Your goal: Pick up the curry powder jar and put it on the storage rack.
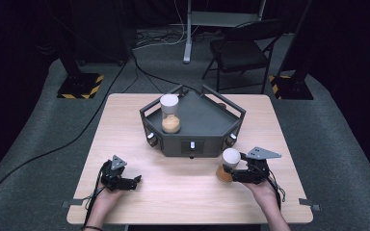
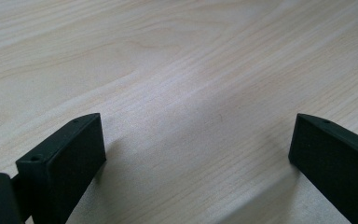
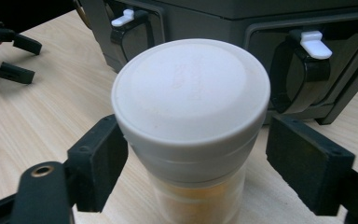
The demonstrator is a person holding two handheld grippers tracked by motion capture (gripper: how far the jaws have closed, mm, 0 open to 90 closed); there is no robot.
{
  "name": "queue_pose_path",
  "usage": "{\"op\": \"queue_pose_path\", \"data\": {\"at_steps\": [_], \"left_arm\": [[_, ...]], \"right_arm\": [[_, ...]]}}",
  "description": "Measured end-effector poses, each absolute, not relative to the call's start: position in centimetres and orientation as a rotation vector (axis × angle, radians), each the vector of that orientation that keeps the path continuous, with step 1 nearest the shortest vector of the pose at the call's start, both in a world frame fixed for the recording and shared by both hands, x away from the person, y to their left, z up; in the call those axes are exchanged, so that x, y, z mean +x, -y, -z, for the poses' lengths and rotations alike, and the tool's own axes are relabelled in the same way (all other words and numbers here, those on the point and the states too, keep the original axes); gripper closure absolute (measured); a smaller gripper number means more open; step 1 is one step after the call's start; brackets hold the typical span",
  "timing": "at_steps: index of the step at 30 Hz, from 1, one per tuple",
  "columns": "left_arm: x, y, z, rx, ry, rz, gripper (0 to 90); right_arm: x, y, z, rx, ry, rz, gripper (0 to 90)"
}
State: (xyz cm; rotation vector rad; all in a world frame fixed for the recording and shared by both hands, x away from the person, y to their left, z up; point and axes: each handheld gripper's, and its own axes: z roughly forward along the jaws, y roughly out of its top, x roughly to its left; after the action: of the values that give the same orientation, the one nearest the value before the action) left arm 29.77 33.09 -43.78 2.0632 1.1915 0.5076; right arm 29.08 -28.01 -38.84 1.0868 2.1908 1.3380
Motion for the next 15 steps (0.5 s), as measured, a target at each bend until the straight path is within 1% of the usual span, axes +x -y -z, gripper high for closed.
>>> {"op": "queue_pose_path", "data": {"at_steps": [4,5,9,15], "left_arm": [[29.8,-33.1,43.8,2.064,-1.191,-0.507,3.4],[29.8,-33.1,43.8,2.064,-1.191,-0.507,3.4],[29.8,-33.1,43.8,2.064,-1.191,-0.506,3.3],[29.8,-33.1,43.8,2.063,-1.191,-0.506,3.3]], "right_arm": [[29.2,27.7,39.0,1.064,-2.198,-1.327,28.0],[29.3,27.6,39.0,1.054,-2.201,-1.324,30.6],[28.9,27.1,38.7,1.017,-2.197,-1.291,33.0],[29.1,26.6,38.0,1.041,-2.207,-1.260,33.1]]}}
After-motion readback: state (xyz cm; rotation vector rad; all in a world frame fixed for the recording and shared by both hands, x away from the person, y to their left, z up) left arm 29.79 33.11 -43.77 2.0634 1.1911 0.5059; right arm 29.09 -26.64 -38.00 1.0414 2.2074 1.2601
